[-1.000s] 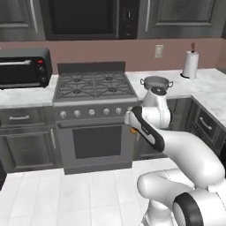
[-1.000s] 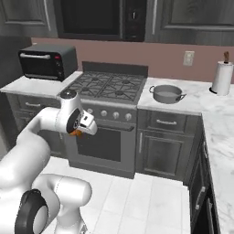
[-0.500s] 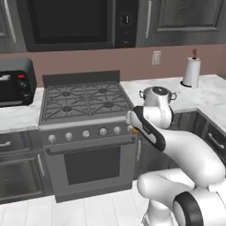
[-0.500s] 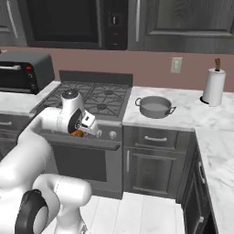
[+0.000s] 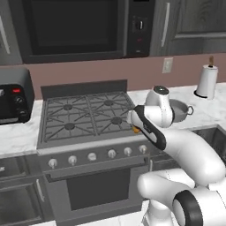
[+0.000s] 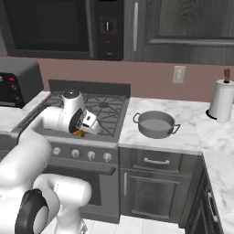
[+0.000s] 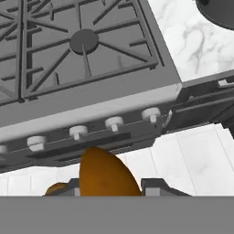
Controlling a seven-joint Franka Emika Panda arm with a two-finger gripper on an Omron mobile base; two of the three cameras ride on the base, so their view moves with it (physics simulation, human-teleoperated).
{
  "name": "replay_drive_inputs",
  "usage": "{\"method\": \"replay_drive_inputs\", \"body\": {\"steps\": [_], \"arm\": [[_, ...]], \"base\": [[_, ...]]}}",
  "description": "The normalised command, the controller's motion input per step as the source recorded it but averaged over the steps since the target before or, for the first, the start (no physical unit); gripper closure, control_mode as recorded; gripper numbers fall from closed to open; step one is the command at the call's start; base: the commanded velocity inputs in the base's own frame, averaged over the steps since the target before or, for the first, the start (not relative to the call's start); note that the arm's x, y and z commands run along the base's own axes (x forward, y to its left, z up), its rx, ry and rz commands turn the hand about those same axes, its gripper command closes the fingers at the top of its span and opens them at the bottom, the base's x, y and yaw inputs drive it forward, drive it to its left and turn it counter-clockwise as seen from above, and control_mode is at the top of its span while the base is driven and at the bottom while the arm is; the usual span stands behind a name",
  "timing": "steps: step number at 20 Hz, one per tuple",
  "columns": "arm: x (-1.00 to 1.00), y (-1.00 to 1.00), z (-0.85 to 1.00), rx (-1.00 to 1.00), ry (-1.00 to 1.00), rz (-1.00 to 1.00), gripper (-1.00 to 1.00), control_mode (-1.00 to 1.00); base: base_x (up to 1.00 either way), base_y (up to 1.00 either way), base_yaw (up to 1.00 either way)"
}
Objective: Turn on the sink faucet. Then move the mushroom from the counter to the sink. Turn off the sink. Move the vegetable from the sink to the pot next to the stove. Finally move the pot to the rear right burner.
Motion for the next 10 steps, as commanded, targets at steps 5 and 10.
{"method": "replay_drive_inputs", "body": {"steps": [5,10], "arm": [[0.00,0.00,0.00,0.00,0.00,0.00,1.00,1.00],[0.00,0.00,0.00,0.00,0.00,0.00,1.00,1.00]], "base": [[0.69,0.05,0.00],[0.65,0.02,0.00]]}}
